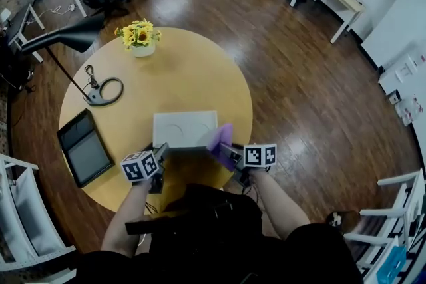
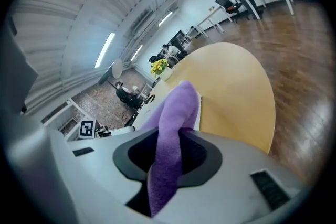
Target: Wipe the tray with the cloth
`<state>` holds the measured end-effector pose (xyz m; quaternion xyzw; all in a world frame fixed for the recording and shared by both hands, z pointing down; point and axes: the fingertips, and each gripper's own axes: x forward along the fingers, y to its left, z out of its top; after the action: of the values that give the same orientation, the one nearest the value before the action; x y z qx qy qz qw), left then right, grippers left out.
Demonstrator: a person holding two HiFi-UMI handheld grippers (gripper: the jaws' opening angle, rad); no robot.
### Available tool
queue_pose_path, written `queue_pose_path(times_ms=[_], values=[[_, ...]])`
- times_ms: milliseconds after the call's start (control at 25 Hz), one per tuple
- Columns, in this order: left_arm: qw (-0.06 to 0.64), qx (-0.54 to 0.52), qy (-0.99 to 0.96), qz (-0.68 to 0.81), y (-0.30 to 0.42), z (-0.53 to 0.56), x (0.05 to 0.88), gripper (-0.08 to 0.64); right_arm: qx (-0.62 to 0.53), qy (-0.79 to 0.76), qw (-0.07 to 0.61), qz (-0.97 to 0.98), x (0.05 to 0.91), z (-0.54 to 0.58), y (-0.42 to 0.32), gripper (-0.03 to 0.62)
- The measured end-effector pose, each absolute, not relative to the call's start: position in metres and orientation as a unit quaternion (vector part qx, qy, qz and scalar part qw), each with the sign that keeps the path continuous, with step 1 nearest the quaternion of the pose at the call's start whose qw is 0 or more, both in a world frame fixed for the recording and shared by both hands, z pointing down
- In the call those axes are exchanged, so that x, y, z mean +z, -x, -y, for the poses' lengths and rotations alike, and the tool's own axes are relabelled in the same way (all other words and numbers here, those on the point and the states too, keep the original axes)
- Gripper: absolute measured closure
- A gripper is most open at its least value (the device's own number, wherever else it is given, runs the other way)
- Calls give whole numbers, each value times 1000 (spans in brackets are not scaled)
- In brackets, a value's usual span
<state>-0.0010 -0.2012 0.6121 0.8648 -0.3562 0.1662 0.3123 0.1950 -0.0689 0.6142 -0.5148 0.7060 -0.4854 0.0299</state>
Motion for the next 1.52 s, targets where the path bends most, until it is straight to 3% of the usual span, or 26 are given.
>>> queue_pose_path(times_ms=[200,440,720,1000,1520], values=[[343,150,-868,326,-2,180,608,321,-412,512,-34,-753,565,106,-203,500],[399,107,-862,294,15,163,617,342,-361,443,-184,-800,563,184,-91,500],[356,139,-876,295,19,148,616,325,-325,455,-350,-752,610,227,-15,500],[347,121,-877,311,32,180,603,325,-375,459,-340,-730,624,231,-52,500],[337,152,-887,277,9,179,615,325,-426,522,-327,-663,630,172,-189,502]])
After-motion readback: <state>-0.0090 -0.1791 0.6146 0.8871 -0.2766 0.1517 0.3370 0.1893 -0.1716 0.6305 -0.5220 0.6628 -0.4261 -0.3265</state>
